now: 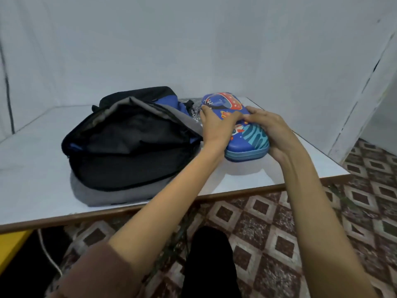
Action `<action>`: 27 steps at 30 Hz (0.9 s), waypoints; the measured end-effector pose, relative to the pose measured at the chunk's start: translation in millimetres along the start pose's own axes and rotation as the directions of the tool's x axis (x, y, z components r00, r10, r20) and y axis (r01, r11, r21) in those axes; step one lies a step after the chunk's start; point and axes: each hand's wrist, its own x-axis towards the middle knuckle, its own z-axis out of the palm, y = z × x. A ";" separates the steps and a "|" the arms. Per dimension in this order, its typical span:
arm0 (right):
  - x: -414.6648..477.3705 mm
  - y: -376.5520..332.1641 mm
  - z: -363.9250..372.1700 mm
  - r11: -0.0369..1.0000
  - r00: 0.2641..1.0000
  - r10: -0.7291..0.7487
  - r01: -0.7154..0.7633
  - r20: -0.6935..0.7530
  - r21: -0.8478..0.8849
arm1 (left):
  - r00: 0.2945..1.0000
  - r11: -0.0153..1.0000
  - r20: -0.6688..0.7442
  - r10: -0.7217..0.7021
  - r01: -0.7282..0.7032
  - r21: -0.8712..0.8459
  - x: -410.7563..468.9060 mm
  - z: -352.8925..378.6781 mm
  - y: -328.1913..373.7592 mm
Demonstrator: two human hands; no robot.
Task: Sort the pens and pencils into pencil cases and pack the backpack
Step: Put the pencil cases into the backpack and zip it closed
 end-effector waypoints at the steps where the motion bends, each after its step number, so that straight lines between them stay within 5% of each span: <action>1: -2.4 -1.3 15.2 1.000 1.000 -0.007 0.007 0.022 0.006 | 1.000 1.000 -0.011 -0.004 0.004 0.001 -4.7 -16.4 10.7; 12: -53.1 21.0 166.2 1.000 0.988 -0.015 0.015 0.155 0.005 | 1.000 0.998 0.000 -0.031 0.031 0.049 -105.3 -175.7 99.2; 21: -105.6 58.3 215.8 0.997 0.960 0.066 -0.071 0.273 0.008 | 0.976 0.977 -0.125 -0.181 0.193 0.093 -153.5 -242.6 85.6; 27: -116.5 75.3 220.4 0.986 0.953 0.139 -0.159 0.268 0.057 | 0.966 0.959 -0.090 -0.243 0.253 0.127 -159.1 -254.6 67.1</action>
